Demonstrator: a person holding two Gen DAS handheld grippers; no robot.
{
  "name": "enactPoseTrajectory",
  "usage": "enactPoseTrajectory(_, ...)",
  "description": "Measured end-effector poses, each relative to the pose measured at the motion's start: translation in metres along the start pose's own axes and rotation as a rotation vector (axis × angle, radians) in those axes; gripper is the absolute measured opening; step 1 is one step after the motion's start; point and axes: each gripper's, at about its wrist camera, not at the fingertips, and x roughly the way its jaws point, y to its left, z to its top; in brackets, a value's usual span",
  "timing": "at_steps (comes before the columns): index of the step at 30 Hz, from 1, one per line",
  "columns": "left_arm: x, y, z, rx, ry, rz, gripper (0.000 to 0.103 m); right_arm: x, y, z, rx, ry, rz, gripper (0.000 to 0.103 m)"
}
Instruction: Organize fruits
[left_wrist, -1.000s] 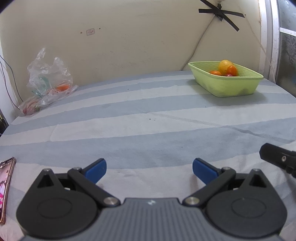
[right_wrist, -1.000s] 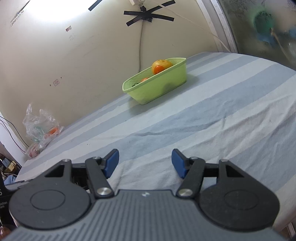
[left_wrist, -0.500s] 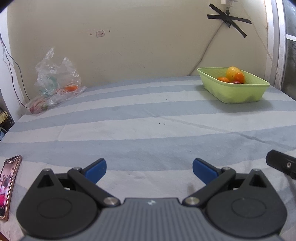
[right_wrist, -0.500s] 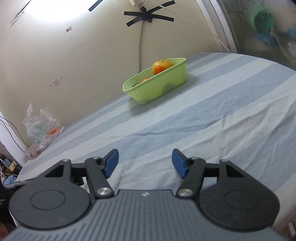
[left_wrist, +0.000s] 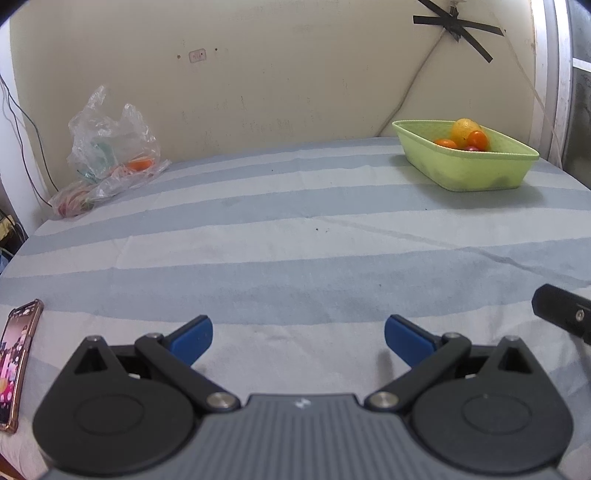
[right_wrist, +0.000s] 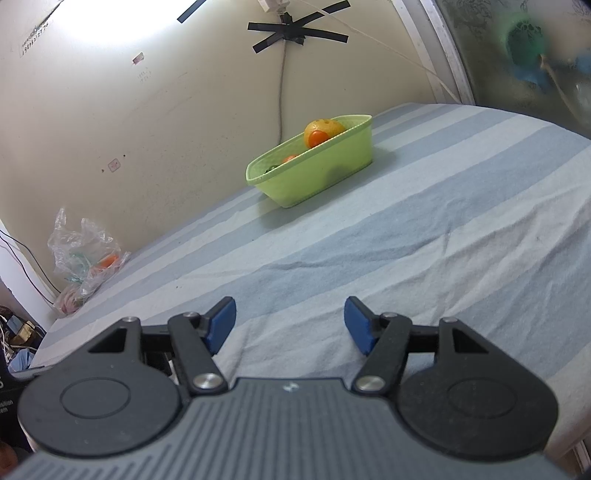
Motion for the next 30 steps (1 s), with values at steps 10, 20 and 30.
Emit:
enactPoseTrajectory(10, 0.0000, 0.0005, -0.0006, -0.002, 0.013, -0.022, 0.103, -0.0010, -0.0024, 0.0019, -0.002, 0.001, 0.007, 0.071)
enactPoseTrajectory(20, 0.0024, 0.0032, 0.0001, -0.011, 0.027, -0.017, 0.103, -0.0013, -0.0024, 0.0021, -0.002, 0.000, 0.009, 0.071)
enactPoseTrajectory(30, 0.0028, 0.0008, 0.0000, 0.004, 0.033, -0.007, 0.103, -0.0016, -0.0033, 0.0025, -0.003, -0.001, 0.010, 0.071)
